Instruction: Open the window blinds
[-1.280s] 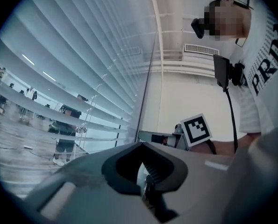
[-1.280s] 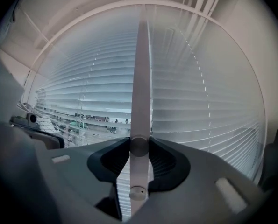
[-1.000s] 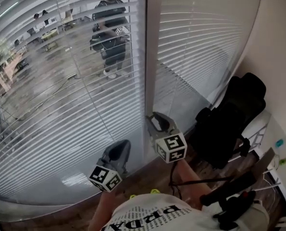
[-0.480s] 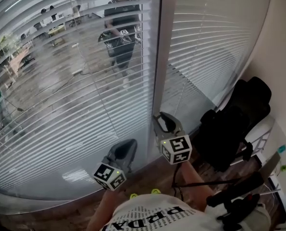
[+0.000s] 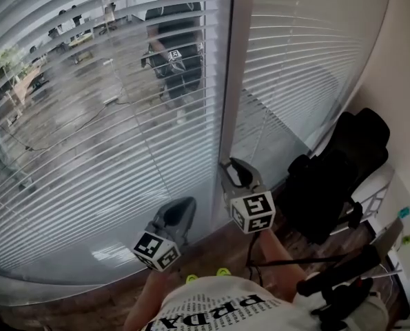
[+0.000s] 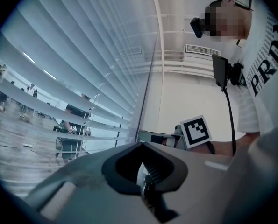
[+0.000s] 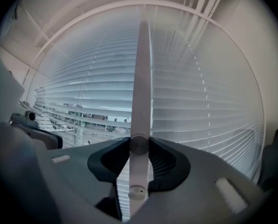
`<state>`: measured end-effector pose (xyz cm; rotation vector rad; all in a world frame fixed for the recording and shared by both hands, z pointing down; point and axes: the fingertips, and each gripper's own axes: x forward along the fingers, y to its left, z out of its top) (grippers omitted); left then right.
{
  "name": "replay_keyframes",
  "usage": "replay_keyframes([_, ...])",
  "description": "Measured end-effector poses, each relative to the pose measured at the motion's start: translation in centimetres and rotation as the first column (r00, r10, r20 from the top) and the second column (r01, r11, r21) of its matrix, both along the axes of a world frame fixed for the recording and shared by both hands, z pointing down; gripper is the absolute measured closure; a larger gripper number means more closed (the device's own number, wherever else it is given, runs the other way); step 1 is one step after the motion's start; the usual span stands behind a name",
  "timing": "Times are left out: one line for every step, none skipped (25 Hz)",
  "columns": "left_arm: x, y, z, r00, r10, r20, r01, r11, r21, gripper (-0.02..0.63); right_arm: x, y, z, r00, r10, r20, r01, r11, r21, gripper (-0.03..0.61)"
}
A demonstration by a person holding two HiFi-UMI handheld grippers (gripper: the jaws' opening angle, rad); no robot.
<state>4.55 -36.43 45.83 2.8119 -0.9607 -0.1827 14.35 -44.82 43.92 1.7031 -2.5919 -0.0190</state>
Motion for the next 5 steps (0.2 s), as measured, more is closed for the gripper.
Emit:
replay_keyframes([-0.04, -0.02, -0.27, 1.000, 0.000, 0.001, 0.000, 1.000, 0.000, 0.621, -0.03, -0.04, -0.26, 1.000, 0.001, -0.001, -0.001, 1.000, 0.001, 0.443])
replay_keyframes([-0.08, -0.04, -0.50, 1.000, 0.000, 0.002, 0.000, 1.000, -0.001, 0.621, -0.04, -0.08, -0.48, 1.000, 0.002, -0.001, -0.002, 1.000, 0.001, 0.443])
replay_keyframes([-0.11, -0.06, -0.68, 1.000, -0.001, 0.003, 0.001, 1.000, -0.001, 0.621, -0.05, -0.12, -0.65, 1.000, 0.002, -0.002, -0.002, 1.000, 0.002, 0.443])
replay_keyframes([-0.13, -0.08, -0.81, 1.000, -0.001, 0.003, 0.001, 1.000, -0.001, 0.621, -0.04, -0.16, -0.78, 1.000, 0.003, -0.003, -0.003, 1.000, 0.003, 0.443])
replay_keyframes([-0.15, -0.09, -0.93, 1.000, -0.001, 0.004, 0.001, 1.000, -0.001, 0.621, -0.04, -0.20, -0.89, 1.000, 0.003, -0.003, -0.003, 1.000, 0.003, 0.443])
